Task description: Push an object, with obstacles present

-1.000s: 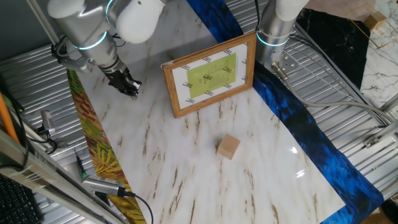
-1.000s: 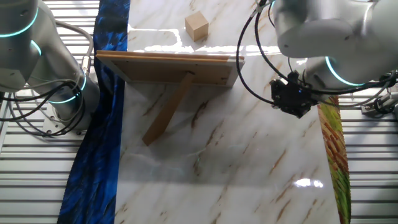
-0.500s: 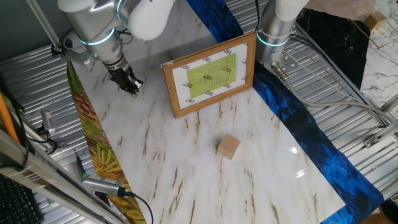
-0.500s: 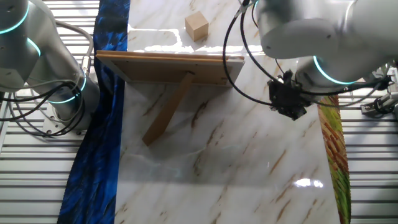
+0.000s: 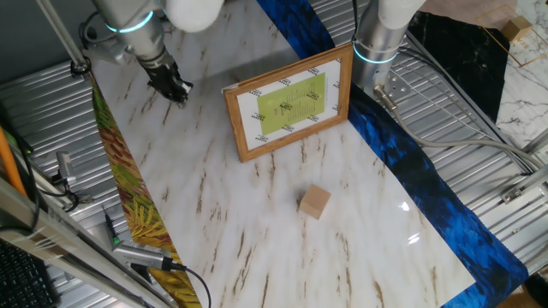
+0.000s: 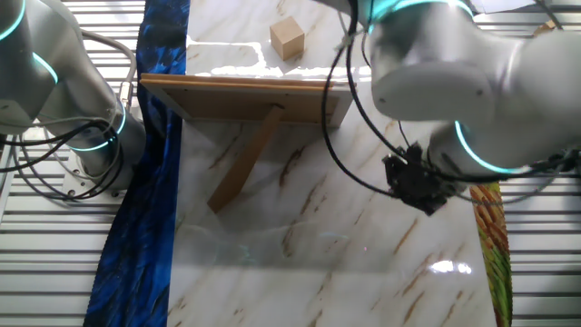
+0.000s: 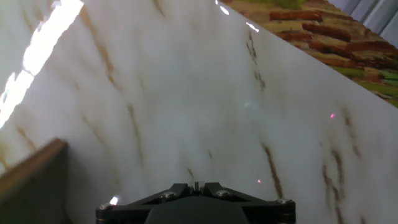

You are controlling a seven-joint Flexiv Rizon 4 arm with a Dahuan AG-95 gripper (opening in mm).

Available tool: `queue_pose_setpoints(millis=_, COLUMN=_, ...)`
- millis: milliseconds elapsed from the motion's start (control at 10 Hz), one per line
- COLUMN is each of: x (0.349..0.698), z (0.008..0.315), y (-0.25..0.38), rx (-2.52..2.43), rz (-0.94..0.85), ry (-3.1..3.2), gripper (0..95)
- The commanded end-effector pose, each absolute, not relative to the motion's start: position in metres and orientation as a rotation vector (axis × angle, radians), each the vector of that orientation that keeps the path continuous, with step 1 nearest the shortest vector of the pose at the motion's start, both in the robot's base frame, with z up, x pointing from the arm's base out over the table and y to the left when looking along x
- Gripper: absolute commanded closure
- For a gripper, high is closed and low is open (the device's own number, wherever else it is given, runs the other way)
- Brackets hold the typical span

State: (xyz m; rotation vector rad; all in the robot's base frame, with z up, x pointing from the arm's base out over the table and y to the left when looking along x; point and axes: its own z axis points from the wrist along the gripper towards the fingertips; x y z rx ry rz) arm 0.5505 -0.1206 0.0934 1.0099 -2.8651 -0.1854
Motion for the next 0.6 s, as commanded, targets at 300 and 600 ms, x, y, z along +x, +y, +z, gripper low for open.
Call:
queue_pose_setpoints(millis=300, x=0.5459, z=0.0907, y=-0.1308, rx=1.046, rz=-0.13, ry=-2.849, gripper=95.0)
queue_pose_setpoints(millis=600, x=0.5485, z=0.0883, y=-0.129, rx=0.996, rz=-0.114, ry=-2.863, gripper=95.0)
